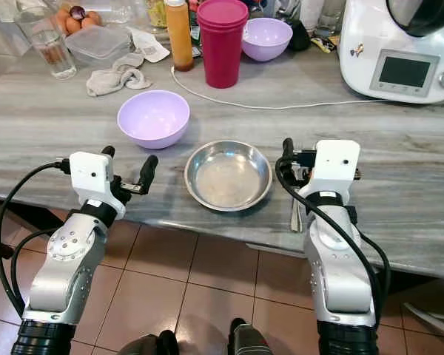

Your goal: Setting the table

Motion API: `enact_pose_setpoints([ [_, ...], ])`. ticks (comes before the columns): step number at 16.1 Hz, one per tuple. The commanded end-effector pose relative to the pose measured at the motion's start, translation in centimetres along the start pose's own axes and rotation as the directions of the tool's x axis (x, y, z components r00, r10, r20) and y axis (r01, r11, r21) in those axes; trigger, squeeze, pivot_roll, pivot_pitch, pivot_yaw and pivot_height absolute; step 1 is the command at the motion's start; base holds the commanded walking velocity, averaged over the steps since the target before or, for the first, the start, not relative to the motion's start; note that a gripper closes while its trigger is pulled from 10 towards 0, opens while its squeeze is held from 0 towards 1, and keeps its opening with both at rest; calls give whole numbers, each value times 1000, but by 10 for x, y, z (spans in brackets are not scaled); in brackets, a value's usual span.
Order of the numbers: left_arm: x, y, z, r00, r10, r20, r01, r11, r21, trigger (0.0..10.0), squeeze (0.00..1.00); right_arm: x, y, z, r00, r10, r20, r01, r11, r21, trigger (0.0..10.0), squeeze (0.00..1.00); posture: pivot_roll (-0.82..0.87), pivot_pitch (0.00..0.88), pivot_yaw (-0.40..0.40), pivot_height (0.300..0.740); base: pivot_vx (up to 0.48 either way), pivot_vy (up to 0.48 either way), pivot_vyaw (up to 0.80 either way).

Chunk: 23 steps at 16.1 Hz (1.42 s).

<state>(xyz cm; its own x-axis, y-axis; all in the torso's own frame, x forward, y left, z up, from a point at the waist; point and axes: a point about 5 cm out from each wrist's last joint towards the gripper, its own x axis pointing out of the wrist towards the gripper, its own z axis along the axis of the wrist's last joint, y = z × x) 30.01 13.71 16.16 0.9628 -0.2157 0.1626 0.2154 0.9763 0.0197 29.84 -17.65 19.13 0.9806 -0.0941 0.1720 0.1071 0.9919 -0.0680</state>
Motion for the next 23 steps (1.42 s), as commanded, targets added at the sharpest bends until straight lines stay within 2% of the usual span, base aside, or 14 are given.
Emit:
enact_pose_setpoints([
  [1,1,1,-1,1000,-2,-7,2,1000,-8,10000,0,1,-1,-3,999,-7,-31,8,1000,22,10000,0,-228,195,34,740,0,0,0],
  [6,1,1,-2,1000,5,-14,-6,1000,-20,10000,0,-1,3,0,1000,25,-12,-24,999,49,10000,0,-229,196,35,740,0,0,0],
  [17,1,2,-5,999,18,-27,-18,1000,-18,10000,0,0,3,-1,1000,20,-19,-19,999,50,10000,0,-229,196,35,740,0,0,-767],
  [23,2,2,-5,999,21,-29,-22,1000,-8,10000,0,1,3,1,1000,19,-3,-19,999,39,10000,0,-227,194,31,740,0,0,0],
])
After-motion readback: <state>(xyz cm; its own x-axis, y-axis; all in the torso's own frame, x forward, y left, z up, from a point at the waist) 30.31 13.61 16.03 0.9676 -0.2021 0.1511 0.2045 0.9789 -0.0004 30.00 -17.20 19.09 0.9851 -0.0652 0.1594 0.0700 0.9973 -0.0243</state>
